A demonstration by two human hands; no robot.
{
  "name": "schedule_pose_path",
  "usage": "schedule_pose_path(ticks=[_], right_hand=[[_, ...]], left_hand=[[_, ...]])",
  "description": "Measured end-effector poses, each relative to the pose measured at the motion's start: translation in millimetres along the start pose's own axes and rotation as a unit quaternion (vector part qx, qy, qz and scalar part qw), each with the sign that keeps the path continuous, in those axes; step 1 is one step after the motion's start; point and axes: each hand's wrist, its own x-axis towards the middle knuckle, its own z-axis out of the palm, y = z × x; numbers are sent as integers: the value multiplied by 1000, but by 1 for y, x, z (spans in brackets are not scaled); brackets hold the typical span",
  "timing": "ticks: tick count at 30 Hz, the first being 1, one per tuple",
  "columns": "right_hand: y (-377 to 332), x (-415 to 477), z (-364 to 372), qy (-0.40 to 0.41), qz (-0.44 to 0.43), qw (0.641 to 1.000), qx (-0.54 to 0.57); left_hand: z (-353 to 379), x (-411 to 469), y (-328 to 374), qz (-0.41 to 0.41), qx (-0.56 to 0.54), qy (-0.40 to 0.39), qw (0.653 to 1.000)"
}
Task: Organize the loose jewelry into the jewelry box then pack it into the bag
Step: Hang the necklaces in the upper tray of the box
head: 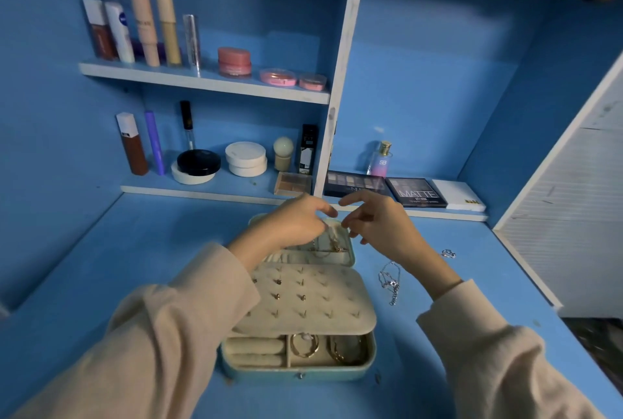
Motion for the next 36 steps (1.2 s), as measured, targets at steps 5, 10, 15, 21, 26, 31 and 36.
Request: schedule_pose_path(ticks=[5, 10, 15, 21, 26, 31, 36], right_hand=[[15, -3, 4, -34, -19, 992, -123], [18, -4, 15, -51, -40, 987, -146], [9, -3, 31, -91, -90, 973, -193], [4, 2, 31, -113, -87, 967, -211], [5, 3, 32, -85, -92, 966, -225], [9, 7, 22, -60, -75, 973, -210], [7, 8, 23, -147, -86, 963, -209]], left_hand=[[-19, -16, -36, 19, 14, 151, 988], [-26, -26, -82, -73, 25, 264, 961], [-10, -30, -94, -65, -74, 265, 959], [-3, -33, -99, -36, -114, 308, 944], [-1, -31, -102, -28, -89, 325, 941], [-1, -28, -105, -23, -92, 333, 938], [0, -27, -106, -14, -89, 341, 936]])
